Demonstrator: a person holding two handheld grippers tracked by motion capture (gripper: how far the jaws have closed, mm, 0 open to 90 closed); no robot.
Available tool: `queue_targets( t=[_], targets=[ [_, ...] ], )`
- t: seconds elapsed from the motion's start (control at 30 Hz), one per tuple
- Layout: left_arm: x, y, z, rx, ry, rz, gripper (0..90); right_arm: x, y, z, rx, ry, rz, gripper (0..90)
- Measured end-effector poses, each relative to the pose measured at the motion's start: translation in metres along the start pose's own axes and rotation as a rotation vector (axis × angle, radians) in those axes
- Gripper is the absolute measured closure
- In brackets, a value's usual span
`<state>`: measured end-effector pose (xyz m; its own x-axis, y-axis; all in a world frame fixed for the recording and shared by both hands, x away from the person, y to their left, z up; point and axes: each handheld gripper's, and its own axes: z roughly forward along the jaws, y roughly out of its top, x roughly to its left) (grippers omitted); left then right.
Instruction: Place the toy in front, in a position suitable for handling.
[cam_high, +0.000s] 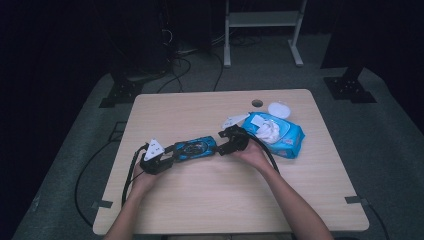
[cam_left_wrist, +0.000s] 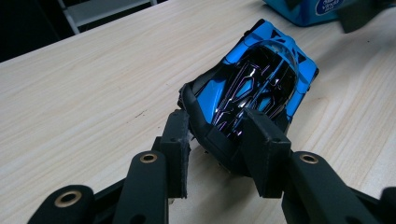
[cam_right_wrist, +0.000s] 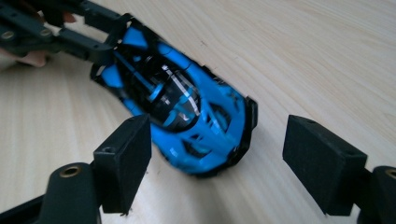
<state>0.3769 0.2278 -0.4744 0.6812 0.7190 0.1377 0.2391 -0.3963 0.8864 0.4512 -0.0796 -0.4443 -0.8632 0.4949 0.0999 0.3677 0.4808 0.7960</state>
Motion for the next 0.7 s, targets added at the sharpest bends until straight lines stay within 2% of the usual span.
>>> queue_targets(
  t=[0.1,0.13,0.27,0.33,0.37,0.4,0.5,0.57,0.6,0.7],
  targets=[
    [-0.001,0.0,0.0,0.001,0.002,0.009,62.7,-0.005,0.003,0.007,0.019,0.012,0.014,23.0],
    [-0.001,0.0,-0.001,-0.003,0.003,0.016,62.7,-0.009,0.004,0.011,0.017,0.016,0.007,28.0],
    [-0.001,-0.001,-0.001,-0.004,0.001,0.021,62.8,-0.014,0.002,0.019,0.031,0.035,0.013,30.0],
    [-0.002,-0.001,-0.001,-0.01,-0.001,0.019,62.8,-0.018,0.001,0.024,0.052,0.059,0.032,31.1],
    [-0.001,-0.001,-0.001,-0.009,-0.002,0.022,62.8,-0.021,0.0,0.027,0.061,0.079,0.039,35.3],
    [-0.001,-0.001,-0.001,-0.009,-0.002,0.022,62.9,-0.023,-0.001,0.029,0.06,0.112,0.054,36.6],
    [-0.001,-0.002,-0.001,-0.012,-0.002,0.012,62.9,-0.026,-0.002,0.032,0.053,0.162,0.072,40.4],
    [-0.001,-0.002,-0.001,-0.014,-0.002,0.009,62.8,-0.026,-0.003,0.033,0.05,0.173,0.08,41.5],
    [-0.001,-0.002,-0.001,-0.016,-0.003,0.007,62.8,-0.028,-0.004,0.033,0.048,0.194,0.09,43.5],
    [-0.001,-0.002,-0.001,-0.014,-0.004,0.001,62.9,-0.029,-0.004,0.032,0.045,0.199,0.105,46.2]
  ],
)
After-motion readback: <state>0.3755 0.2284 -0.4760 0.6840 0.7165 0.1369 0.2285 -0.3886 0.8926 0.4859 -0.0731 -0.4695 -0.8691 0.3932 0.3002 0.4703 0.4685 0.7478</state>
